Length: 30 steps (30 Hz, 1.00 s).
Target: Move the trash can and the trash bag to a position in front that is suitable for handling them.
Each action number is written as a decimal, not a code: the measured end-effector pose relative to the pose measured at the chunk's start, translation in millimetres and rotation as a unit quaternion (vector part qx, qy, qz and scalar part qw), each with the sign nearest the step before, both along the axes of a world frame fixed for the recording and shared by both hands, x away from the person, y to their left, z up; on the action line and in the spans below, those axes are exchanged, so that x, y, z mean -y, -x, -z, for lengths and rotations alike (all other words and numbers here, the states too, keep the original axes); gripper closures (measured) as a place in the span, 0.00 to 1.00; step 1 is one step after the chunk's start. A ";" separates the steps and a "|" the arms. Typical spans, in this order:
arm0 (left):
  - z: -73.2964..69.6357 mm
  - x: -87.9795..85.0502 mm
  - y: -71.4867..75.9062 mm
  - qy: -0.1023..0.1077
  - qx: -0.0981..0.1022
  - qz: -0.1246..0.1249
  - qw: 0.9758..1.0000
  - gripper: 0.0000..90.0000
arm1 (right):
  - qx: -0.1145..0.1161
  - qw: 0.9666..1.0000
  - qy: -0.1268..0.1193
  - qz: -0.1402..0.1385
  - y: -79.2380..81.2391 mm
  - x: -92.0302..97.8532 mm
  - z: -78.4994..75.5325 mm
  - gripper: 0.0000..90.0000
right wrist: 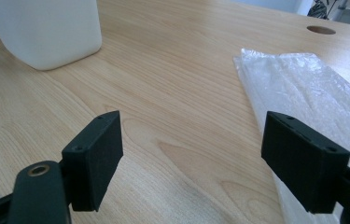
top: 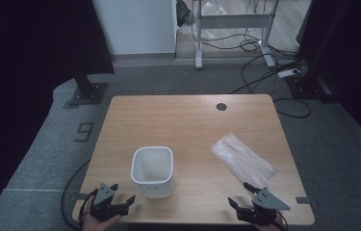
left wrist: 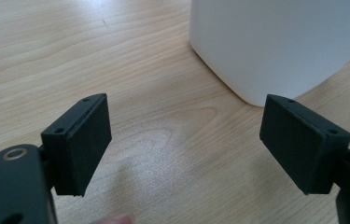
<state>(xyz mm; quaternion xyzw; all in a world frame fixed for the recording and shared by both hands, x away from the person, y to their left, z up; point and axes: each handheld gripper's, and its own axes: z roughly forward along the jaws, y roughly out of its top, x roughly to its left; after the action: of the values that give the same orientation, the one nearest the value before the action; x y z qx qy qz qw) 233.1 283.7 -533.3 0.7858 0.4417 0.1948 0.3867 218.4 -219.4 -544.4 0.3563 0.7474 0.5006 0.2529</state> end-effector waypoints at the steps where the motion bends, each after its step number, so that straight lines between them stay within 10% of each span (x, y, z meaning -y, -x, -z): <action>1: 0.3 -0.6 -0.4 -0.002 -0.001 0.001 1.000 0.18 | 0.000 1.000 -0.002 0.001 0.4 0.6 -0.4 0.23; 7: 0.5 -5.6 0.4 0.006 0.002 0.009 1.000 0.18 | -0.002 1.000 -0.009 0.011 -2.9 3.7 -0.9 0.23; 16: -7.3 6.3 8.6 0.018 0.028 0.100 0.994 0.16 | 0.002 1.000 0.000 0.012 -0.1 -0.3 -0.3 0.22; 30: -26.3 44.8 -17.2 0.019 0.050 0.114 0.992 0.15 | 0.003 1.000 -0.007 0.020 0.5 1.5 -1.7 0.22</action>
<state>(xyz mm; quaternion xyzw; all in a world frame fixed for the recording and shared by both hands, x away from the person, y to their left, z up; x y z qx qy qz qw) 250.3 239.0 -507.1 0.8128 0.3330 0.1804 0.4426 217.9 -220.9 -542.7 0.3712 0.7359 0.5016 0.2627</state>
